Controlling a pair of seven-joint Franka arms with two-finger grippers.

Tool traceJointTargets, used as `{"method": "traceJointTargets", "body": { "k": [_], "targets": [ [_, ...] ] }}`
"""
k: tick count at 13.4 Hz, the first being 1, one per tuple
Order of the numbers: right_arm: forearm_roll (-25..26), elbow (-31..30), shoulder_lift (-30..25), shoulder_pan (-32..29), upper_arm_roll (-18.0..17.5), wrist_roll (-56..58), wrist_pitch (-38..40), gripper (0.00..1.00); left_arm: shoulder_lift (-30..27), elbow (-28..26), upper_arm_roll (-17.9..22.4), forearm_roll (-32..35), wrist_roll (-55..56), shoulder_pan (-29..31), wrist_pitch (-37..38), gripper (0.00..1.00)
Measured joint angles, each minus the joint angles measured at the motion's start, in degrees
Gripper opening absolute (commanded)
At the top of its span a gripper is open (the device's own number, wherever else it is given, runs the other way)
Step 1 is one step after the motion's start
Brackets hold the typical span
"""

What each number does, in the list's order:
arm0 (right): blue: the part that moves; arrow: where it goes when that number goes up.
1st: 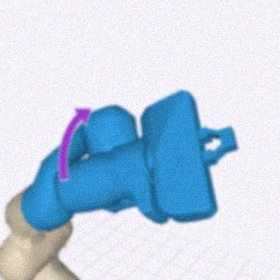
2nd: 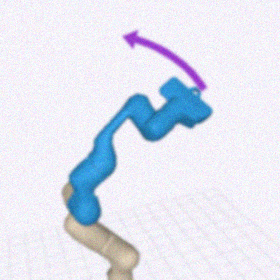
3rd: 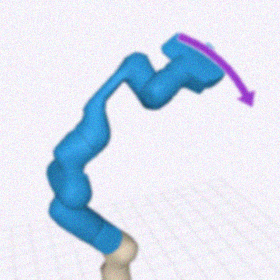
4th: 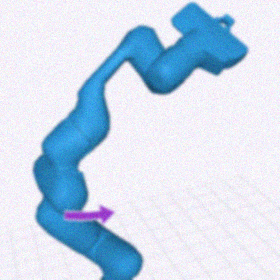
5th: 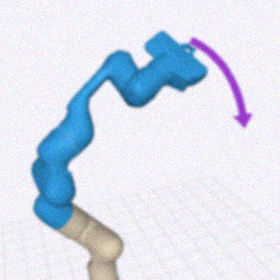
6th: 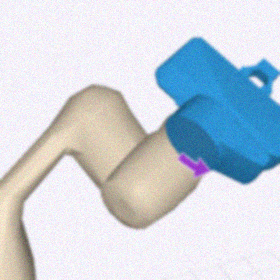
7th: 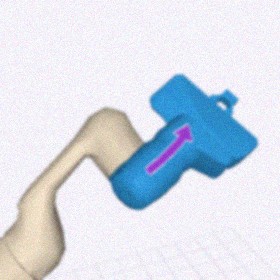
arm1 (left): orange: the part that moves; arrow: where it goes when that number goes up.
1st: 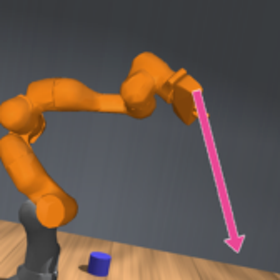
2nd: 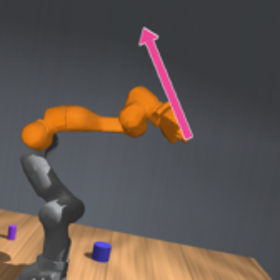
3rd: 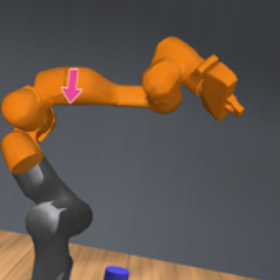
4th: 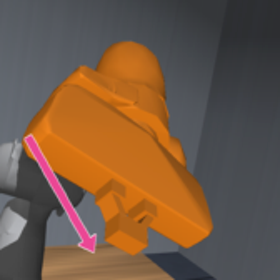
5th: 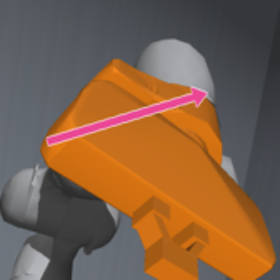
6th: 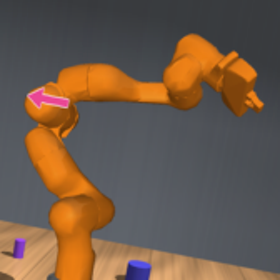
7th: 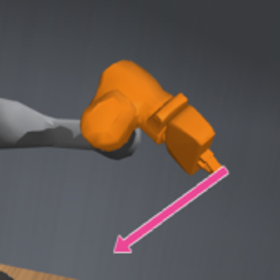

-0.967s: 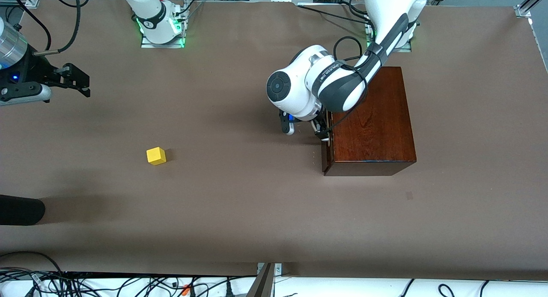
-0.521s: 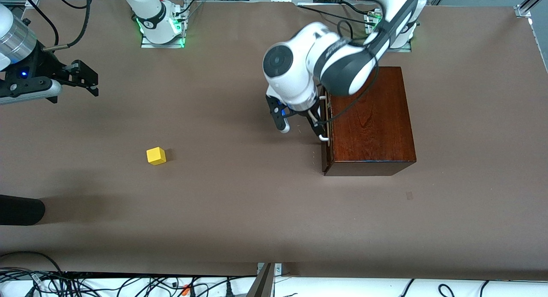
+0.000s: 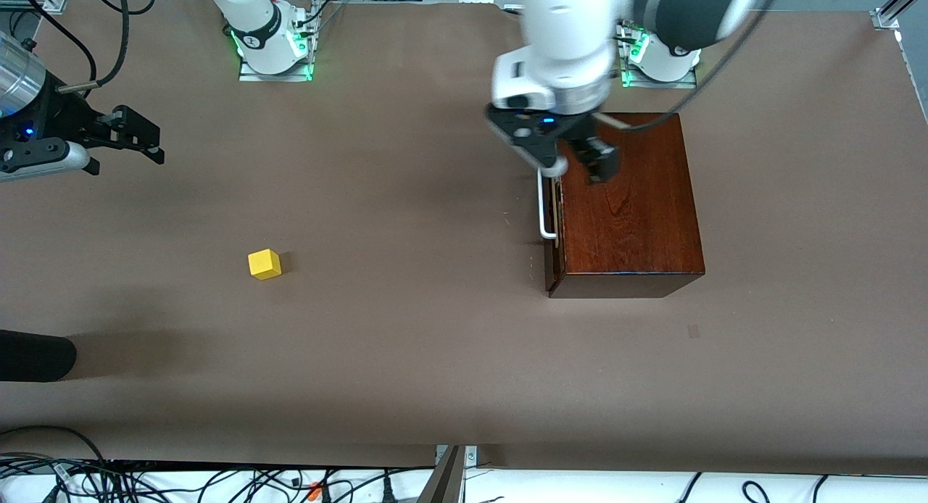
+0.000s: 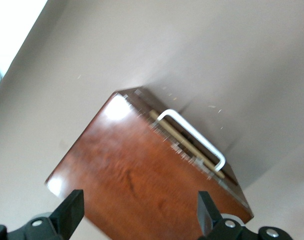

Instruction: Open drawer, take yellow block, close drawer

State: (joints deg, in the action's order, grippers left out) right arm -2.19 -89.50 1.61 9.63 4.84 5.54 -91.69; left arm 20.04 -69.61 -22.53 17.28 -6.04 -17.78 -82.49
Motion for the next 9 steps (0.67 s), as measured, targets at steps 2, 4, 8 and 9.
{"method": "traceJointTargets", "body": {
  "k": [2,4,8,9],
  "targets": [
    [-0.1,0.0,0.0,0.0,0.0,-1.6,0.4,1.00,-2.0,0.0,0.1,-2.1,0.0,5.2,0.6,1.00],
    [-0.1,0.0,0.0,0.0,0.0,-3.0,0.9,1.00,-3.8,0.0,0.3,-4.8,0.0,10.0,0.9,1.00],
    [-0.1,0.1,0.0,0.0,0.0,-3.3,1.1,1.00,-6.7,-0.7,8.8,-10.2,0.0,11.6,3.7,1.00],
    [-0.1,0.1,0.0,0.0,0.0,-3.3,1.1,1.00,-7.5,-1.5,11.9,-12.0,0.0,11.6,4.0,1.00]
  ]
}}
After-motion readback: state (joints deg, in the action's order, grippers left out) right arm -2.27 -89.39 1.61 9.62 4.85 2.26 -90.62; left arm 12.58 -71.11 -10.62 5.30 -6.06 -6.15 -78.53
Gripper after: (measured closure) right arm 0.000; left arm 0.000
